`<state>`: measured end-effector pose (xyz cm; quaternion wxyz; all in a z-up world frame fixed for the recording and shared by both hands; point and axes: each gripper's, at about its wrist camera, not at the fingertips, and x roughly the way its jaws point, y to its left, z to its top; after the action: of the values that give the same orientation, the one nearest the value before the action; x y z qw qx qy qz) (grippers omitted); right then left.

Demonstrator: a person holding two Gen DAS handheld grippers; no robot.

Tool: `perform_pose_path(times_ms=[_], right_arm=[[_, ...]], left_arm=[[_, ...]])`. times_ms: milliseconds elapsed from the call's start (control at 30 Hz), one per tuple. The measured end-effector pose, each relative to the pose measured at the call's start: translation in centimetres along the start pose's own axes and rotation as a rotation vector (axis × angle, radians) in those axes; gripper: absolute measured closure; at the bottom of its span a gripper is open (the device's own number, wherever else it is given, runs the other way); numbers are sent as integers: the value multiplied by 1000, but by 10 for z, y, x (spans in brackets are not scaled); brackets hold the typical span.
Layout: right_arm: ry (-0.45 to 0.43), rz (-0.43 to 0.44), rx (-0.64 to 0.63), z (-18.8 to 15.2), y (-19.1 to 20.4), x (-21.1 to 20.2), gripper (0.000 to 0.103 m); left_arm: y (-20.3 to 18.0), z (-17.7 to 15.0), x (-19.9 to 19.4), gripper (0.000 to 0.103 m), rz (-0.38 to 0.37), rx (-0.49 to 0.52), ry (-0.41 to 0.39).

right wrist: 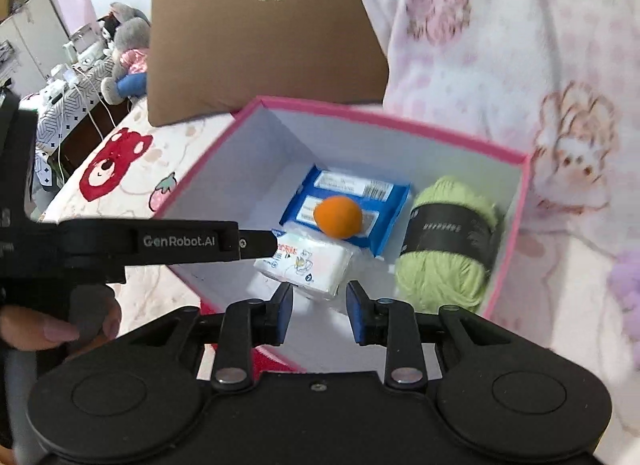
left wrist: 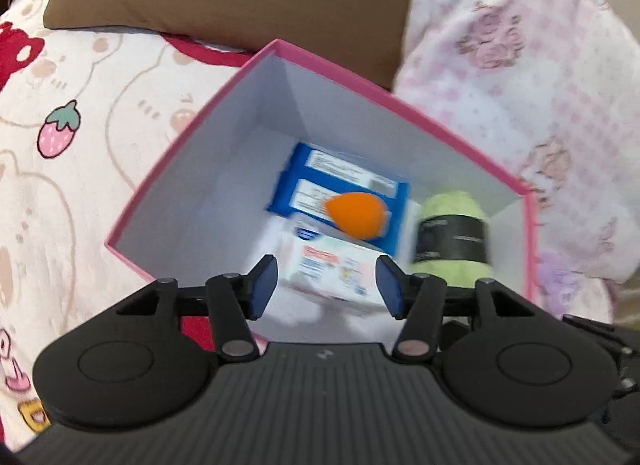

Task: Organize objects
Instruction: 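Raise the right tool out of the pink box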

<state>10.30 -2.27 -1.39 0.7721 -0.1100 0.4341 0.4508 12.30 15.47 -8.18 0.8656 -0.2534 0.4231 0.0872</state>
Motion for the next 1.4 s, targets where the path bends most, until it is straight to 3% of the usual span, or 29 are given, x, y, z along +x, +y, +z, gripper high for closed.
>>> perform_pose_path(times_ms=[167,267,367,400,500,733,867,967,1100,1400], right_arm=[[-18,-22,-35,-6,10,-35,66],[-32,-30,-47,-10,15,-57,59],[-17,-49,-40,-15,18,-75,46],[-22,-53,-45,-17,18,-82,45],[-49,-34,-43,-24,18,-105,28],[-106,-61,-95,-42,17,-150,21],[-117,-9,-128,-54,14,-177,19],[-137,-45,-174,-65,15,-194,19],[-135,-72,-209,-80,10,-208,19],[-127,-78,-190,-117,-4,-242,19]], left_arm=[[-30,-7,-41,40,32,85,-23],[-44,-9,-70,37,31,97,-26],[-56,-12,-100,31,81,111,-47],[-59,-14,-110,29,80,121,-48],[-68,-22,-135,24,45,139,-37],[-95,-49,-165,21,15,218,-6],[-110,-67,-180,20,16,273,-10],[-117,-78,-193,17,10,290,-23],[-121,-96,-199,14,-11,286,-20],[-156,-143,-217,8,-88,435,-29]])
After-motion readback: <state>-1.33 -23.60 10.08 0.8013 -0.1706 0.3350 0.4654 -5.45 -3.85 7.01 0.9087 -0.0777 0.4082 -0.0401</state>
